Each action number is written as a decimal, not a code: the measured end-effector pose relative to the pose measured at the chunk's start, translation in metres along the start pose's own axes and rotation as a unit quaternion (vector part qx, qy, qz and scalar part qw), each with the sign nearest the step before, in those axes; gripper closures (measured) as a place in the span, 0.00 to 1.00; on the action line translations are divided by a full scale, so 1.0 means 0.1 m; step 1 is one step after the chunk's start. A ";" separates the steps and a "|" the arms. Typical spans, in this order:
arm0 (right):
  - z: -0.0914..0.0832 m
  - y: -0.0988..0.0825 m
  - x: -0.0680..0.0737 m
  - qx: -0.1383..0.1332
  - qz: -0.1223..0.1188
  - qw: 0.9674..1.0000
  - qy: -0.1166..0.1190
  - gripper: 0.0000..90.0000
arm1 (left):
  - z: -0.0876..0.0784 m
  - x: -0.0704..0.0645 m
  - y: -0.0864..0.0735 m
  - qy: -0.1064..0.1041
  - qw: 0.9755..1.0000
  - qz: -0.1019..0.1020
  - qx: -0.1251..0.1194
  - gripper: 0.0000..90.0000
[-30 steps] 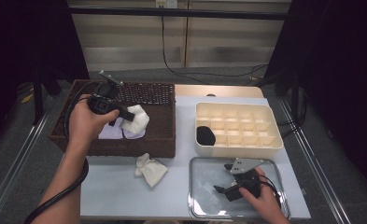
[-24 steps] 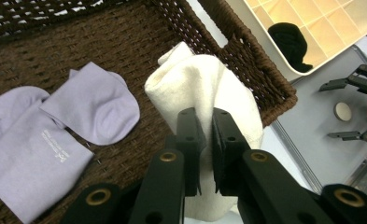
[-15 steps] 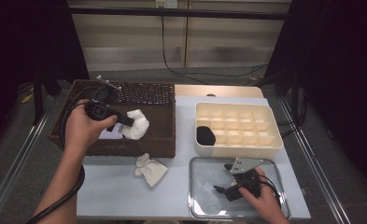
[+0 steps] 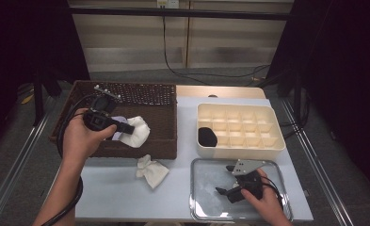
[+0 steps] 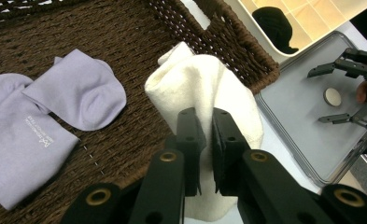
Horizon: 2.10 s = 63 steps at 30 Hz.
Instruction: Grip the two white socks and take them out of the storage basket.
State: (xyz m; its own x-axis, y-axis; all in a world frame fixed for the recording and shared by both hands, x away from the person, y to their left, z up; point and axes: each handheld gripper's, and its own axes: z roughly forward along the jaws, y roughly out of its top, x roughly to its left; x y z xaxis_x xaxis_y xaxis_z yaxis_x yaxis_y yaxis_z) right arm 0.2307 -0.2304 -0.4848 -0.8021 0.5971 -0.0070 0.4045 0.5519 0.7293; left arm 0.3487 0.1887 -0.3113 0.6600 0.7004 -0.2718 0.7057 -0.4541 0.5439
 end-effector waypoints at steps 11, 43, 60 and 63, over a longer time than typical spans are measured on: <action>0.00 0.00 0.00 0.002 -0.001 1.000 0.000 0.14 | 0.08 -0.14 -0.19 -0.008 1.000 0.021 0.001 0.92; 0.00 0.00 0.00 0.001 0.000 1.000 -0.002 0.14 | 0.79 -0.37 -0.69 -0.004 0.998 0.054 0.009 0.56; 0.00 0.00 0.00 0.001 -0.001 1.000 -0.001 0.14 | 1.05 -0.30 -0.91 0.000 0.998 0.053 0.014 0.59; 0.00 0.00 0.00 0.001 -0.001 1.000 -0.001 0.14 | 1.06 -0.32 -0.92 0.008 0.998 0.060 0.016 0.64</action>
State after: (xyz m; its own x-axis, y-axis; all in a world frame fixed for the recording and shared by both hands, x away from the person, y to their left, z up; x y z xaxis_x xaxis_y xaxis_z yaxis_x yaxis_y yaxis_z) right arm 0.2306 -0.2305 -0.4848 -0.8018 0.5975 -0.0093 0.4045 0.5540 0.7277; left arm 0.2898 0.1501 -0.4371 0.7361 0.6485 -0.1942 0.6304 -0.5523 0.5455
